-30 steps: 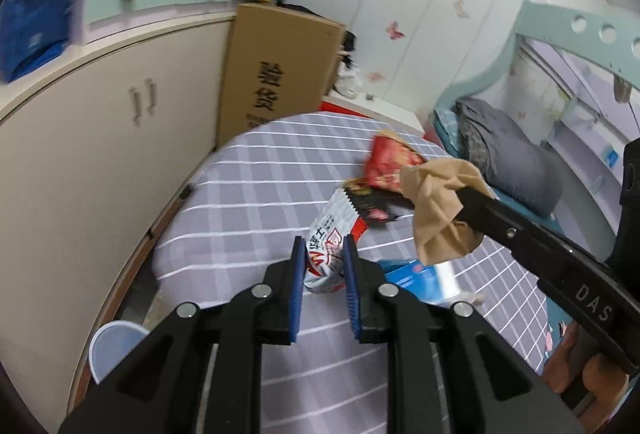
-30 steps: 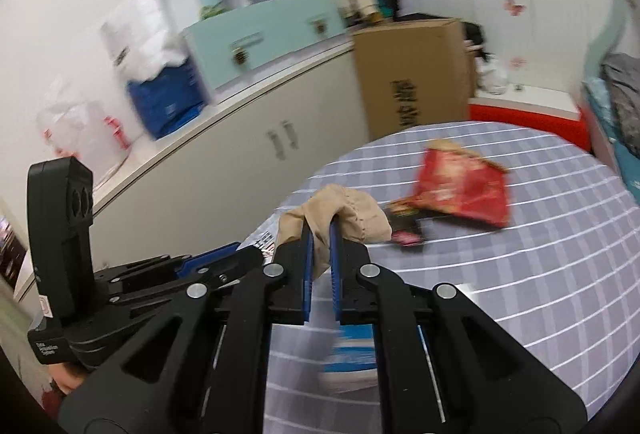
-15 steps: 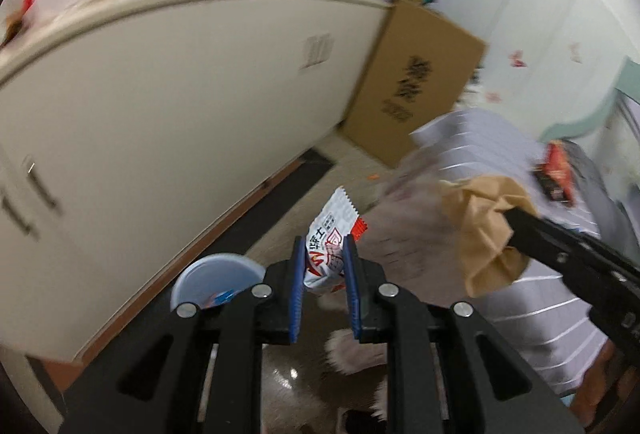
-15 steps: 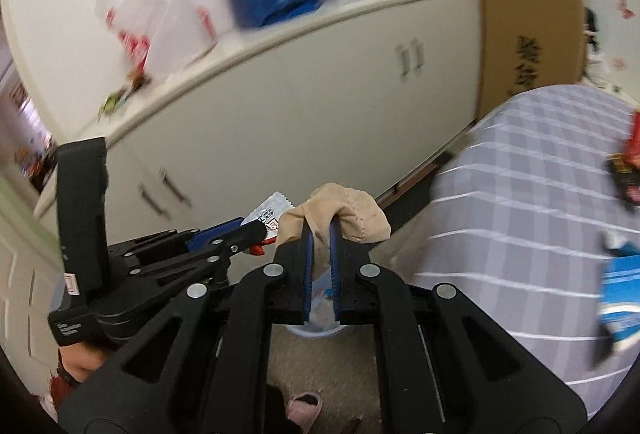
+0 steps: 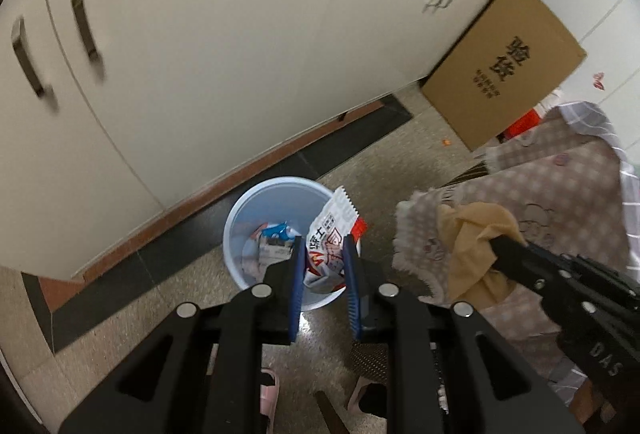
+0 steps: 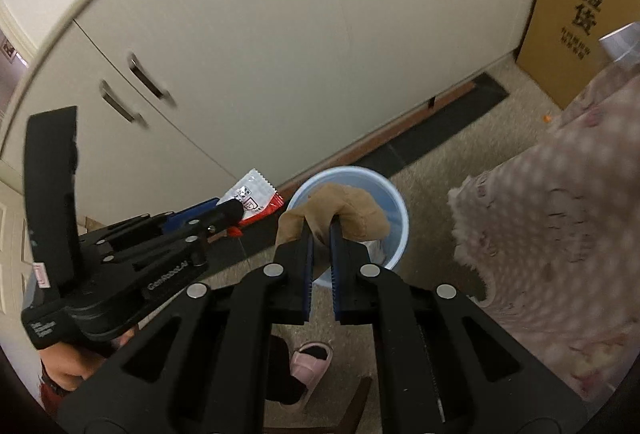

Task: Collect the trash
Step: 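Carry both items over the wastebasket and open both tools to drop them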

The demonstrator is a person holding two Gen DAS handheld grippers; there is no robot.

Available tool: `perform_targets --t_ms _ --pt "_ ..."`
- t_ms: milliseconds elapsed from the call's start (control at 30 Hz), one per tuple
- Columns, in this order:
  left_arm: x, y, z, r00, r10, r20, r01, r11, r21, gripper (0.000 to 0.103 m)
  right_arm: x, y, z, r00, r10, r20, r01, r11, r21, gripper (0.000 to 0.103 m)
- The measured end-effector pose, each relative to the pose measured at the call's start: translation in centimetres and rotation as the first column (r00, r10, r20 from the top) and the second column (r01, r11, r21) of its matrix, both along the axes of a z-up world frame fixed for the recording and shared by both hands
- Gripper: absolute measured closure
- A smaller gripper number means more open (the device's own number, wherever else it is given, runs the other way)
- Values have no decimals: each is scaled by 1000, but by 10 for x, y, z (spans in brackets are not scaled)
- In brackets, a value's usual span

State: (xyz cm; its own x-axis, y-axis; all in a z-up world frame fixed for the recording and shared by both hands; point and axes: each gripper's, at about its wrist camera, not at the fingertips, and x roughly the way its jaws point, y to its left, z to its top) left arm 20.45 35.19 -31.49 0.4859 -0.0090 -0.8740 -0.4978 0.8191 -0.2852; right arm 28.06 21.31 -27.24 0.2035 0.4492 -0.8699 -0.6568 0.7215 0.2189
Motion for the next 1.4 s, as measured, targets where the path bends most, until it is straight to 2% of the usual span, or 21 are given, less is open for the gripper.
perform_targets --t_ms 200,300,333,367,400,433,833,1100,1400 --pt "-2 18 -25 998 38 -49 -38 999 7 85 8 31 -30 1000 22 -16 -23 999 -34 95" --pt "-1 21 -31 997 47 -61 -47 999 3 85 17 32 -41 999 8 -34 -9 1000 -27 93" --pt "-1 23 -33 997 50 -62 -50 999 1 85 18 33 -44 999 6 -39 -7 1000 -23 89" --pt "-1 23 -33 996 53 -65 -53 999 3 85 19 33 -47 999 2 -43 -3 1000 -16 74" --pt "0 24 -34 996 55 -69 -55 998 6 85 20 33 -48 999 -4 -41 3 1000 -16 54" --pt "1 23 -34 996 56 -70 -56 998 7 85 21 31 -49 999 -15 -33 14 1000 -12 50" --pt "8 16 -33 997 28 -68 -29 1000 -3 85 20 22 -43 1000 -27 -6 27 999 -24 50" --pt "15 9 -32 997 7 -77 -8 1000 -10 85 21 13 -43 999 -51 -18 51 998 -25 50" --pt "39 -3 -12 998 -35 -60 36 999 23 84 16 -1 -11 983 -105 148 109 994 -20 46"
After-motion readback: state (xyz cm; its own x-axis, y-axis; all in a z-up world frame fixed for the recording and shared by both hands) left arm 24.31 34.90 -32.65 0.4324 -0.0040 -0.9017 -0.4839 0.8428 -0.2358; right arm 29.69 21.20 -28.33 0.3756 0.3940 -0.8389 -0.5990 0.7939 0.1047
